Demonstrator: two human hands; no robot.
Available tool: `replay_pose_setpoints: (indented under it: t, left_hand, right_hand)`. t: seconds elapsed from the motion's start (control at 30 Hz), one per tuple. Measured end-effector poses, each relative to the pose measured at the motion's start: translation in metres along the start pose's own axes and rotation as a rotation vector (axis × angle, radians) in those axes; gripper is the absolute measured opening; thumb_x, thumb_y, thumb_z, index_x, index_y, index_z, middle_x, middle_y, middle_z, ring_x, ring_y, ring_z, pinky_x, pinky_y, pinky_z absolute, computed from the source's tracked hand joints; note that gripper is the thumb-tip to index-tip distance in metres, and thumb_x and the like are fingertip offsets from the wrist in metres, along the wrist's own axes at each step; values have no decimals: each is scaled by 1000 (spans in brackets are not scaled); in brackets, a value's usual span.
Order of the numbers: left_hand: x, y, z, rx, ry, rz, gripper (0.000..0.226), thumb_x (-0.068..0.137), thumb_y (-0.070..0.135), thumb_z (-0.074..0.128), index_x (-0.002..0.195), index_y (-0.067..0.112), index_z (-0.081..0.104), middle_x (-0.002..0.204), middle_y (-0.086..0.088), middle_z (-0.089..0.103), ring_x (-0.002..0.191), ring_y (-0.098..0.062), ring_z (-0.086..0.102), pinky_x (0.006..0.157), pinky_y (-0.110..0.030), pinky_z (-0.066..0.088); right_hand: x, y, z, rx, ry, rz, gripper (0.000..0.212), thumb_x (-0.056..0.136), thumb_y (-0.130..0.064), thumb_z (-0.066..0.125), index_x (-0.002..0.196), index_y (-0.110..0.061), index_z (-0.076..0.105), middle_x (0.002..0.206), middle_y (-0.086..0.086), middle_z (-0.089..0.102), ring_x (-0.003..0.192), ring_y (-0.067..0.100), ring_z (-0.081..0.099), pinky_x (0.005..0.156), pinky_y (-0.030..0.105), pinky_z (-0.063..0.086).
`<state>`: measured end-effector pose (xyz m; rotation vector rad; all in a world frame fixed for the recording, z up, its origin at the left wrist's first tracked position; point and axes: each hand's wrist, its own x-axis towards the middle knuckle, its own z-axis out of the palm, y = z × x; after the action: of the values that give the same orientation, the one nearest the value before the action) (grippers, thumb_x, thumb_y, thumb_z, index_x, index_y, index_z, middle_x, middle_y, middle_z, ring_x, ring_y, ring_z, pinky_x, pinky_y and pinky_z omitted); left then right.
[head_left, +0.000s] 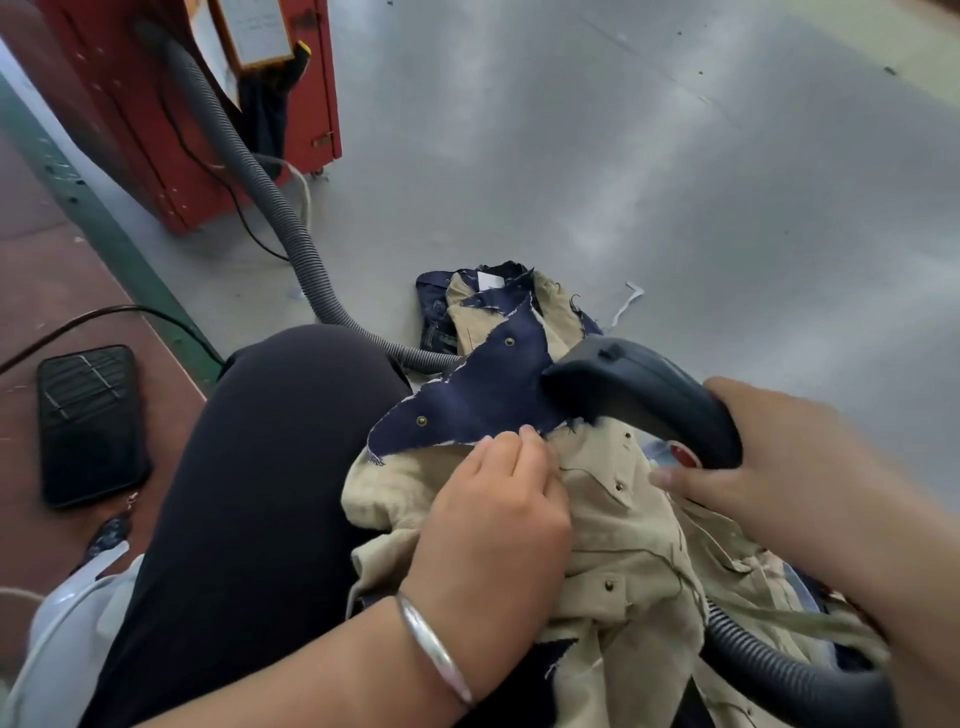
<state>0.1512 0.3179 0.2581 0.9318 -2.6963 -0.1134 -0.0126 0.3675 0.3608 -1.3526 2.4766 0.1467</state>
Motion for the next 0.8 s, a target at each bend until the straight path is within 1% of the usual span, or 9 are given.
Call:
replay_pose_setpoints:
  t: [0.2,0.27,0.33,0.4,0.43,0.53,0.67,0.73,0.8]
  left_hand:
    - [5,-5,-13,-101,8,10,21,68,18,77,87,10,75,85,-5,70,74,-21,65,65,-30,56]
    - [11,-22,-26,-167,26,14,13,76,24,67,82,15,74,83,-1,69,77,-21,64,60,-33,55]
    - [21,-53,-40,-129,40,-98,30,84,38,54,93,15,71,93,-2,68,91,-24,61,71,-38,55]
    - [35,-84,-51,12,-144,-273,61,80,65,40,107,17,64,108,-3,63,107,-25,51,88,-40,47]
    - [41,-93,-53,105,-299,-303,73,73,77,31,105,20,63,110,-1,61,109,-24,48,93,-39,41]
    - [50,-85,-42,156,-520,-177,71,61,91,28,74,25,51,88,6,58,97,-19,51,91,-38,36]
    - [46,-50,-31,-96,-487,-213,59,65,73,64,84,22,41,72,11,37,68,-11,38,61,-26,31]
    - [47,-48,-29,-179,-500,-257,48,71,54,71,90,16,47,75,8,45,66,-10,43,56,-24,31]
    - [50,-49,-30,-389,-510,-332,32,77,29,70,98,9,55,81,4,57,74,-13,52,61,-24,37]
  right_hand:
    - [56,-13,-6,126,20,31,28,82,-35,77,93,-18,56,74,5,65,65,25,67,66,40,57]
    - [56,-1,-12,235,87,41,26,83,-33,77,87,-18,57,60,2,66,52,22,68,54,37,58]
    - [45,16,-17,324,174,39,26,80,-33,80,78,-22,56,47,-1,62,38,15,62,39,28,47]
    - [31,31,-19,369,220,36,29,76,-35,81,75,-22,55,47,1,62,36,17,61,40,29,48]
    - [25,36,-19,378,227,30,29,76,-36,81,75,-22,55,49,0,64,36,17,61,43,32,50]
    - [9,41,-15,358,228,-6,30,76,-38,80,75,-24,54,54,-11,66,35,12,59,46,31,47]
    - [-4,40,-15,357,235,-50,31,74,-42,79,74,-23,54,58,-9,66,35,11,57,49,32,49]
    - [-9,40,-17,351,243,-68,32,72,-45,78,74,-23,55,58,-10,65,36,10,57,49,32,49]
    - [-12,41,-21,357,243,-77,31,73,-45,78,74,-24,55,58,-13,65,35,8,57,48,30,46]
